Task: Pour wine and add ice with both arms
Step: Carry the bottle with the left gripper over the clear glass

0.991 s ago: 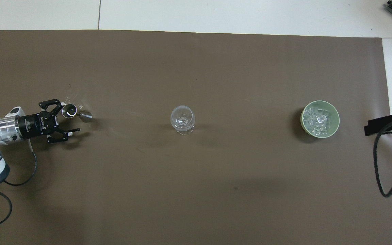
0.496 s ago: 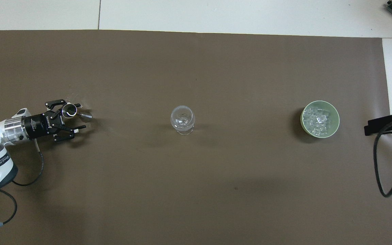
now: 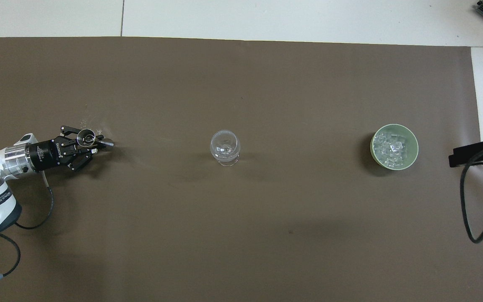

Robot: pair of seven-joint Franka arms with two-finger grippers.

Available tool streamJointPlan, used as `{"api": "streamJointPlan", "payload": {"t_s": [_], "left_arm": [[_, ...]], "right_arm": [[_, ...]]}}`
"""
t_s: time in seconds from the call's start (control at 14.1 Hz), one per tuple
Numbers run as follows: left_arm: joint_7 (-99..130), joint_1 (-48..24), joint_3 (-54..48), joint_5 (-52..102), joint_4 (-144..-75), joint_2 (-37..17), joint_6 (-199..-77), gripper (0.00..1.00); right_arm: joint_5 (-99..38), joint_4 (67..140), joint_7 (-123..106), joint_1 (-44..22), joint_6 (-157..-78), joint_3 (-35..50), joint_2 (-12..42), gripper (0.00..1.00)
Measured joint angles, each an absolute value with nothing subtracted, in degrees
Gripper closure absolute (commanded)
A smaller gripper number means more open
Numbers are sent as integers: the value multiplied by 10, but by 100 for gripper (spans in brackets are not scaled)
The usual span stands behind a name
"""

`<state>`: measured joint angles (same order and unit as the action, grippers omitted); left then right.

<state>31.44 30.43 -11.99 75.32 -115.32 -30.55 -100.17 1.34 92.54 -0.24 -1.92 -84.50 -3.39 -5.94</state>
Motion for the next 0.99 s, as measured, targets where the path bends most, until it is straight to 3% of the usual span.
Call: {"api": "streamJointPlan", "payload": {"t_s": [0.99], "left_arm": [[333,304,-123,754,-1150,-300,-972,100]], "right_arm": [[13,925,-2,-19,-845,-34,-59,0]]}}
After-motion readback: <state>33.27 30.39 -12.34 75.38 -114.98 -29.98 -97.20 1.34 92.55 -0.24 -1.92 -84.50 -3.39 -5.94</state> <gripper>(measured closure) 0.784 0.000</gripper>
